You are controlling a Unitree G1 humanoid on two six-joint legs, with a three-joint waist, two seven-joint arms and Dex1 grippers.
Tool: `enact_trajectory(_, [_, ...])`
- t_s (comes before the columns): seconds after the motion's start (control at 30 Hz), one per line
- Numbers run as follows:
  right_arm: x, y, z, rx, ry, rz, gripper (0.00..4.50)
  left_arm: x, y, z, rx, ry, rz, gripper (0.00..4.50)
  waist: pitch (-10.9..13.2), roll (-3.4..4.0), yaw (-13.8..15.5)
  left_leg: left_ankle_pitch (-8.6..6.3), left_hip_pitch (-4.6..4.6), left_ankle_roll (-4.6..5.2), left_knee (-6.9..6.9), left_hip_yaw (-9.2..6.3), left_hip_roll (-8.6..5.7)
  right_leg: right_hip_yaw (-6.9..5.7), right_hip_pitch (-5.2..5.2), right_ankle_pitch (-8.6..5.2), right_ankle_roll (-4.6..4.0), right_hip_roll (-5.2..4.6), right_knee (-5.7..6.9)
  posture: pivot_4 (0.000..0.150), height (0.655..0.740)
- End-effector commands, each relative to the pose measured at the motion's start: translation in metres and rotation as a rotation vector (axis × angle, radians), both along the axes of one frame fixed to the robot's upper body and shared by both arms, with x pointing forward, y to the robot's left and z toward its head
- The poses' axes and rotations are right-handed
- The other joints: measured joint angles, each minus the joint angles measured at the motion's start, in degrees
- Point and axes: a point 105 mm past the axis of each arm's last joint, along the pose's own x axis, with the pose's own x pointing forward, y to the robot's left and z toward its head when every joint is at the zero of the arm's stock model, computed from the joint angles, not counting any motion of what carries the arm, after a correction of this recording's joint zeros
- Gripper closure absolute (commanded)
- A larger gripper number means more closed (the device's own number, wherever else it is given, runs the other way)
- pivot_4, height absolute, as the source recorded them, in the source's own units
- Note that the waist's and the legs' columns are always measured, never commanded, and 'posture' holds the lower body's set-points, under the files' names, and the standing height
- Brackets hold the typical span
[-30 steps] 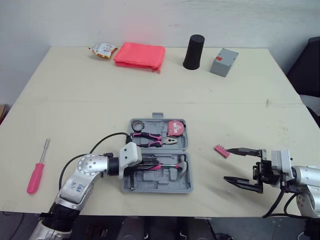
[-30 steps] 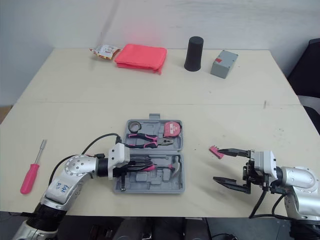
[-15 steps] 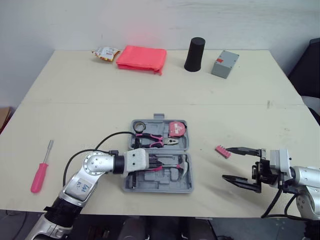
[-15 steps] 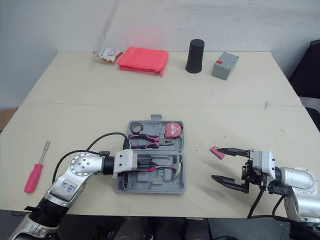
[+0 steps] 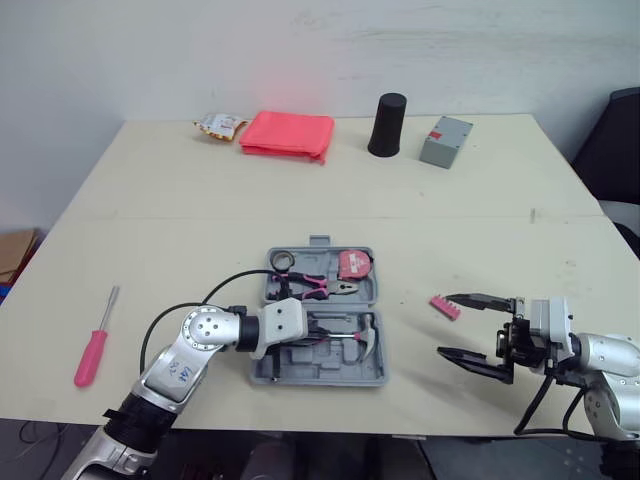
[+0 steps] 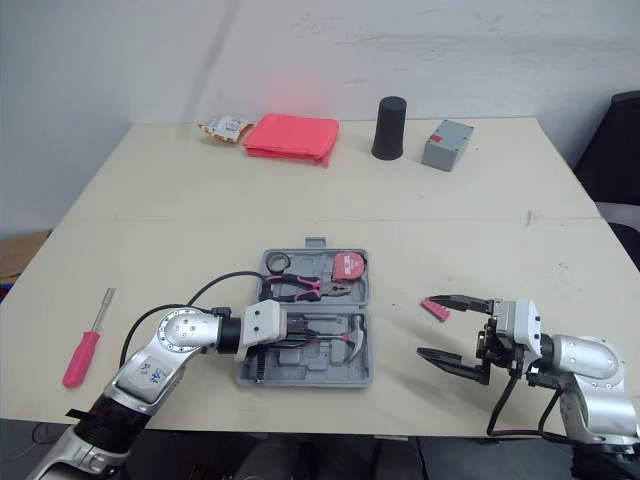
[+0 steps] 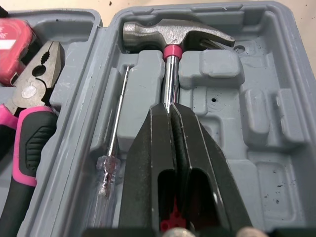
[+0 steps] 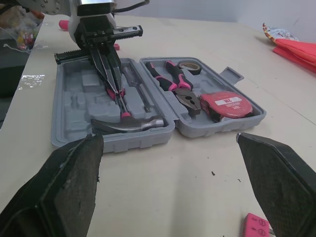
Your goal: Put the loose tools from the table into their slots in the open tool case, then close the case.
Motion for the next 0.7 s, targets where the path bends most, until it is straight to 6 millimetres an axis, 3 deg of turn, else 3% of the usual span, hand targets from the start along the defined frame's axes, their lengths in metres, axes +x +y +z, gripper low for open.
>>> enact_trajectory(0.03, [0.003,-0.002,0.016,0.01,-0.066,-0.013,0.0,0.0,0.02,-0.022,-0.017,0.11,0.11,4.48,-0.01,0.02,-0.04,0.0,-0.04,0.0,0.0,0.0,0.0,0.0,-0.03,0.0,0.0,-0.01,0.0,0.15,0.74])
enact_trajectory(0.13, [0.004,-0.01,0.019,-0.005,-0.073,-0.029,0.0,0.001,0.031,0.024,-0.171,0.03,0.099,4.48,0.28,-0.19,-0.52,0.04,-0.21,-0.06,-0.03,0.02,0.03,0.0,-0.29,-0.02,-0.04,0.0,0.08,0.15,0.74])
enact_trajectory(0.23, [0.004,-0.02,0.019,-0.024,-0.08,-0.059,0.0,-0.001,0.047,0.048,-0.172,-0.05,0.111,4.48,0.64,-0.68,-1.1,0.52,-0.85,-0.39,-0.03,0.01,0.18,-0.06,-1.0,-0.1,-0.19,0.18,0.28,0.15,0.74])
enact_trajectory(0.4, [0.005,-0.052,0.02,-0.07,-0.114,-0.166,0.0,-0.007,0.074,0.085,-0.267,-0.126,0.22,3.0,0.84,-0.83,-1.32,0.56,-1.16,-0.33,-0.03,0.04,0.1,-0.14,-1.17,-0.09,-0.17,0.17,0.18,0.15,0.74])
enact_trajectory(0.43, [0.004,-0.061,0.019,-0.085,-0.116,-0.191,0.0,-0.007,0.089,0.094,-0.301,-0.162,0.295,2.65,0.87,-0.85,-1.37,0.55,-1.16,-0.3,-0.03,0.04,0.1,-0.14,-1.14,-0.09,-0.16,0.17,0.14,0.15,0.74])
enact_trajectory(0.5, [0.004,-0.088,0.018,-0.112,-0.133,-0.282,0.0,-0.012,0.159,0.103,-0.31,-0.218,0.576,1.9,0.99,-0.99,-1.75,0.52,-1.16,-0.25,-0.03,0.06,0.1,-0.16,-1.13,-0.08,-0.15,0.17,0.08,0.15,0.74])
enact_trajectory(0.57, [0.003,-0.106,0.015,-0.136,-0.146,-0.34,0.0,-0.029,0.217,0.104,-0.303,-0.235,0.767,1.07,1.12,-1.15,-2.39,0.52,-1.15,-0.26,-0.04,0.08,0.17,-0.16,-1.14,-0.08,-0.15,0.29,0.03,0.15,0.74])
enact_trajectory(0.63, [0.005,-0.12,0.014,-0.164,-0.153,-0.378,0.0,-0.045,0.259,0.1,-0.289,-0.205,0.923,0.14,1.24,-1.23,-3.09,0.53,-1.1,-0.29,-0.07,0.1,0.23,-0.17,-1.15,-0.09,-0.17,0.41,0.03,0.15,0.74])
enact_trajectory(0.67, [0.005,-0.124,0.013,-0.174,-0.155,-0.39,0.0,-0.05,0.272,0.098,-0.285,-0.194,0.97,0.02,1.33,-1.26,-3.29,0.52,-1.1,-0.29,-0.08,0.1,0.22,-0.17,-1.16,-0.09,-0.17,0.41,0.04,0.15,0.74])
enact_trajectory(0.7, [0.008,-0.136,0.016,-0.181,-0.16,-0.441,0.0,-0.064,0.297,0.092,-0.252,-0.185,1.062,0.02,1.35,-1.25,-3.33,0.44,-1.08,-0.2,-0.07,0.1,0.2,-0.13,-1.16,-0.09,-0.16,0.35,0.07,0.15,0.74])
